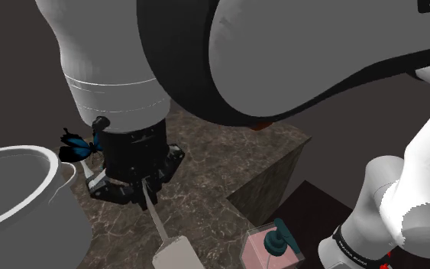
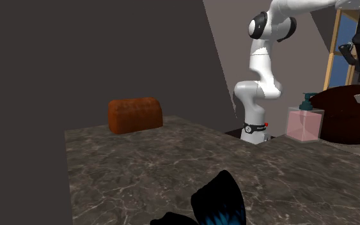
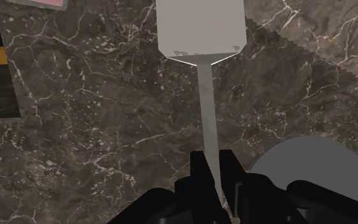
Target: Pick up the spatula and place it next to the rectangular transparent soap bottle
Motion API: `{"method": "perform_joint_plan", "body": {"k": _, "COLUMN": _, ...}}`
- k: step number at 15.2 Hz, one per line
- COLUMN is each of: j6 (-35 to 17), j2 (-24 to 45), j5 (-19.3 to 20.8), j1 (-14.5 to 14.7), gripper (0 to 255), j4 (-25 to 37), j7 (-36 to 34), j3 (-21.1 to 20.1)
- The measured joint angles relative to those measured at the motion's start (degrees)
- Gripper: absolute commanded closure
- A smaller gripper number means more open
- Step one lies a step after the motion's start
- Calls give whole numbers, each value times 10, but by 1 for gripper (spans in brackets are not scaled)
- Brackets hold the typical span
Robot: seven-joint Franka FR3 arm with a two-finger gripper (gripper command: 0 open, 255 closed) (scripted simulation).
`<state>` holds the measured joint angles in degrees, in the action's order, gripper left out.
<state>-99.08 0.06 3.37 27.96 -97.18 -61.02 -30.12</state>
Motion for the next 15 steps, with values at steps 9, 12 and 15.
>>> {"method": "perform_joint_plan", "body": {"k": 9, "j6": -68, "j2": 0, "j5": 1, "j1": -1, "gripper": 255, "j4": -68, "j7": -3, "j3": 1}}
{"method": "perform_joint_plan", "body": {"k": 12, "j6": -91, "j2": 2, "j5": 2, "j1": 0, "gripper": 255, "j4": -90, "j7": -6, "j3": 0}}
{"method": "perform_joint_plan", "body": {"k": 15, "j6": -114, "j2": 5, "j5": 5, "j1": 0, "gripper": 255, "j4": -110, "j7": -9, "j3": 0}}
